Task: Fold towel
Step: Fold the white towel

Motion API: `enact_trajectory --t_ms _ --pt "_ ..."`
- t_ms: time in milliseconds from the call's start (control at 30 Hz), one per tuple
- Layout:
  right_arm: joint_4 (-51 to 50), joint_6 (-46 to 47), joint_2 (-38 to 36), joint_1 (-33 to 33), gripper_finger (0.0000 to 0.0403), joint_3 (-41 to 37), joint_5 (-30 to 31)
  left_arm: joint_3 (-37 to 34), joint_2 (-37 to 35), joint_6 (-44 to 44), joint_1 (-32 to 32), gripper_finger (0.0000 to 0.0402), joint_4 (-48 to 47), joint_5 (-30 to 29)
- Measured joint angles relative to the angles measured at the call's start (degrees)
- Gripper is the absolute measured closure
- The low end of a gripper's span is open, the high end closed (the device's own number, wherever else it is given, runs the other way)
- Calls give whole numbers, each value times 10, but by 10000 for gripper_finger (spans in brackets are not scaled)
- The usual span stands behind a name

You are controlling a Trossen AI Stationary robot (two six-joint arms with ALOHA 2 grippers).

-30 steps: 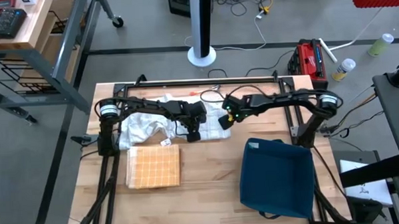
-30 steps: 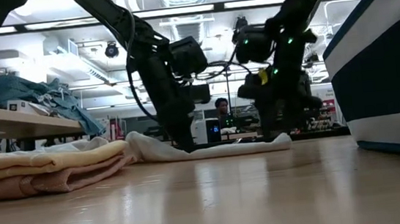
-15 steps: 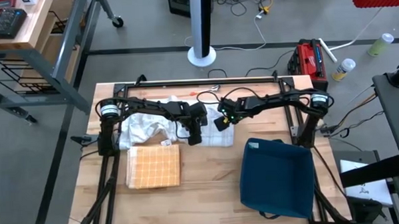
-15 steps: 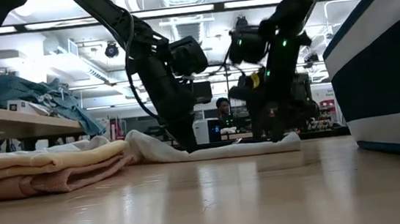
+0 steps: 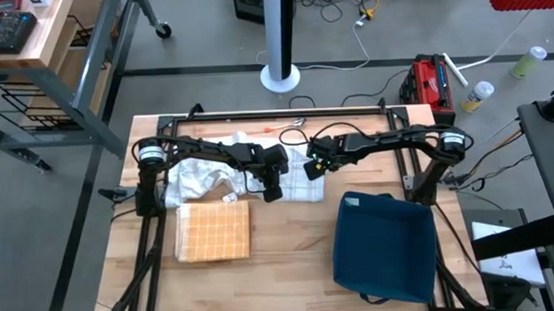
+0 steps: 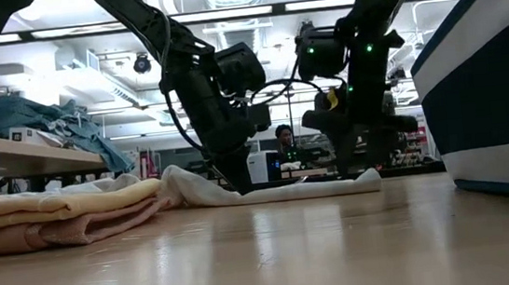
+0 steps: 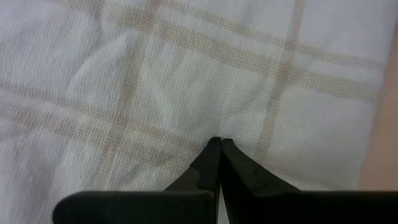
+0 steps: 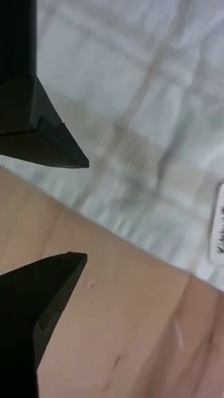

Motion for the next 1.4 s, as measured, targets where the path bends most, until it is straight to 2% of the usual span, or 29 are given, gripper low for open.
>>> enact_trajectory --t_ms 267,600,833,967,1133,1167,1300,1400 --pt "43 0 48 6 176 0 -39 -1 0 5 0 401 3 -3" --pt "206 -26 83 24 187 -2 -74 -2 0 11 0 401 15 -9" --pt "269 -45 100 27 195 -12 -61 -2 0 9 -1 401 13 -4" --pt "354 -55 101 29 245 -40 -58 -3 0 9 -2 401 13 -5" --pt "419 -67 104 30 376 -65 -64 -2 0 12 -2 401 14 -13" --pt "421 -76 103 30 388 -68 -59 -2 -1 12 -3 401 14 -21" --pt "384 -100 64 30 398 -79 -35 -5 -24 6 -4 401 13 -28" --pt "281 -131 3 34 400 -71 27 -11 -55 -2 -7 401 8 -34"
